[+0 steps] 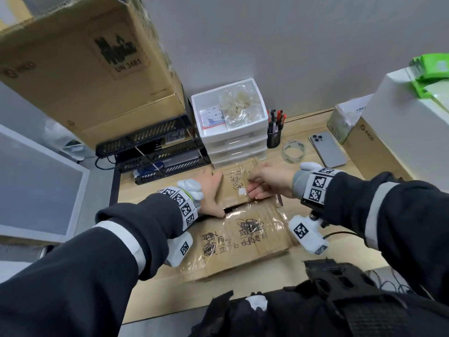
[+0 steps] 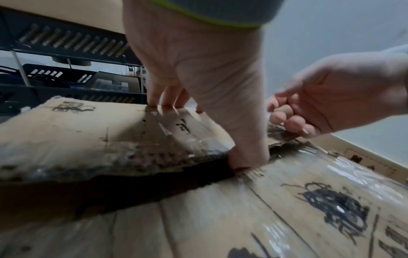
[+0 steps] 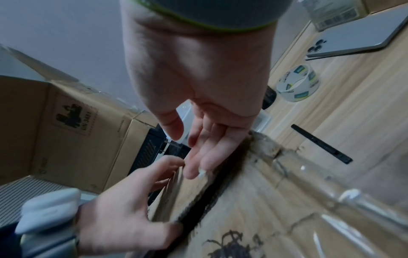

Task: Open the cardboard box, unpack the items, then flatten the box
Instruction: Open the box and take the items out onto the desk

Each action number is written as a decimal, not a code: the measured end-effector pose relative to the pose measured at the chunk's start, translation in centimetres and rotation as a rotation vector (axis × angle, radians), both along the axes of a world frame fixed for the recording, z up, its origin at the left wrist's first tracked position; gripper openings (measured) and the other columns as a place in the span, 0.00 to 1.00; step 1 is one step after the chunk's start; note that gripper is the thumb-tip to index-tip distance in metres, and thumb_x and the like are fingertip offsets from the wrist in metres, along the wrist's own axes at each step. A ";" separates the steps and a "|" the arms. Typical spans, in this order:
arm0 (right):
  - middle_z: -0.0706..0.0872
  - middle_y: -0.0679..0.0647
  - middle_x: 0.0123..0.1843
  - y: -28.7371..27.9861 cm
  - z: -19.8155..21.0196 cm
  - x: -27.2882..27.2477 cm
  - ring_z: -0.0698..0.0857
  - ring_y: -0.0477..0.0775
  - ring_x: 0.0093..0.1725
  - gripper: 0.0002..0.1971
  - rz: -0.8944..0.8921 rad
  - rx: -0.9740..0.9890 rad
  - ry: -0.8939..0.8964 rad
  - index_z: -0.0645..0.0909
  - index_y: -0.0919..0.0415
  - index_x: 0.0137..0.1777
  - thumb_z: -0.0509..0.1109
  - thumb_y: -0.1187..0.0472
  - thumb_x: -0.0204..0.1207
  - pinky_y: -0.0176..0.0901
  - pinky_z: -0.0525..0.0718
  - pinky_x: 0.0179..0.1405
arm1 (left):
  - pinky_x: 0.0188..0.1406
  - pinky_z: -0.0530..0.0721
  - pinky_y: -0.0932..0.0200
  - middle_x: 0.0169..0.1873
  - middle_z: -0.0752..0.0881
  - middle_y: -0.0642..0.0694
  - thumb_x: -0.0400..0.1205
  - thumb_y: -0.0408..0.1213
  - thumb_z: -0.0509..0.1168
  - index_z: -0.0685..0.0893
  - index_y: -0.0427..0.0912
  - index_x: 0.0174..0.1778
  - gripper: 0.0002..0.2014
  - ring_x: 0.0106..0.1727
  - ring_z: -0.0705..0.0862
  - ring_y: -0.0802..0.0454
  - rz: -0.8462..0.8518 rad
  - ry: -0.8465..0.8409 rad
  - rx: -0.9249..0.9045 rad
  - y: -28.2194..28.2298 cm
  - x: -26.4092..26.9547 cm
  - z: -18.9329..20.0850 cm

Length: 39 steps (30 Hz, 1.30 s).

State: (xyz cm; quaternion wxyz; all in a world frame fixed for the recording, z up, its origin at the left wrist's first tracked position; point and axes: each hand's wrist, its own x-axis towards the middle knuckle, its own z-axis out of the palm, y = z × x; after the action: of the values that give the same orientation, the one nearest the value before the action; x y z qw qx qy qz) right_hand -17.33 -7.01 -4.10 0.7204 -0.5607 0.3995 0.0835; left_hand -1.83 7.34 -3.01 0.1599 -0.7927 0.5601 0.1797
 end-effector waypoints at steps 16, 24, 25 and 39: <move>0.94 0.48 0.47 4.5 4.3 1.0 0.91 0.48 0.47 0.08 0.559 -0.757 -0.175 0.91 0.55 0.50 0.74 0.56 0.73 0.46 0.88 0.57 | 0.39 0.73 0.59 0.49 0.86 0.52 0.74 0.53 0.71 0.82 0.49 0.62 0.22 0.48 0.83 0.50 0.044 0.128 -0.207 0.4 2.8 3.2; 0.85 0.49 0.65 6.3 1.9 0.4 0.85 0.52 0.58 0.32 0.887 -0.946 0.030 0.76 0.52 0.74 0.78 0.48 0.70 0.42 0.83 0.55 | 0.42 0.85 0.54 0.47 0.88 0.49 0.79 0.54 0.66 0.86 0.47 0.57 0.17 0.46 0.86 0.49 0.020 0.112 -0.183 0.6 3.2 4.3; 0.86 0.50 0.64 6.4 1.8 0.4 0.85 0.53 0.57 0.29 0.898 -0.953 0.035 0.78 0.52 0.72 0.78 0.48 0.70 0.45 0.85 0.56 | 0.44 0.86 0.52 0.46 0.88 0.49 0.80 0.54 0.66 0.86 0.47 0.56 0.17 0.46 0.86 0.48 0.014 0.109 -0.186 0.6 3.3 4.4; 0.90 0.53 0.46 5.5 3.5 1.0 0.90 0.58 0.46 0.15 1.037 -0.852 0.027 0.78 0.51 0.50 0.81 0.56 0.69 0.58 0.91 0.46 | 0.33 0.77 0.57 0.43 0.84 0.47 0.77 0.51 0.68 0.78 0.45 0.58 0.18 0.39 0.82 0.45 -0.129 -0.217 0.078 2.7 4.5 5.4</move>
State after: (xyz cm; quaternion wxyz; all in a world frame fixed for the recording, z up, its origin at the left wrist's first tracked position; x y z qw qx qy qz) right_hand -16.36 -1.53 -0.57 0.2977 -0.9144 0.0856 0.2607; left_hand 2.68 10.05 2.37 0.2615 -0.7631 0.5818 0.1042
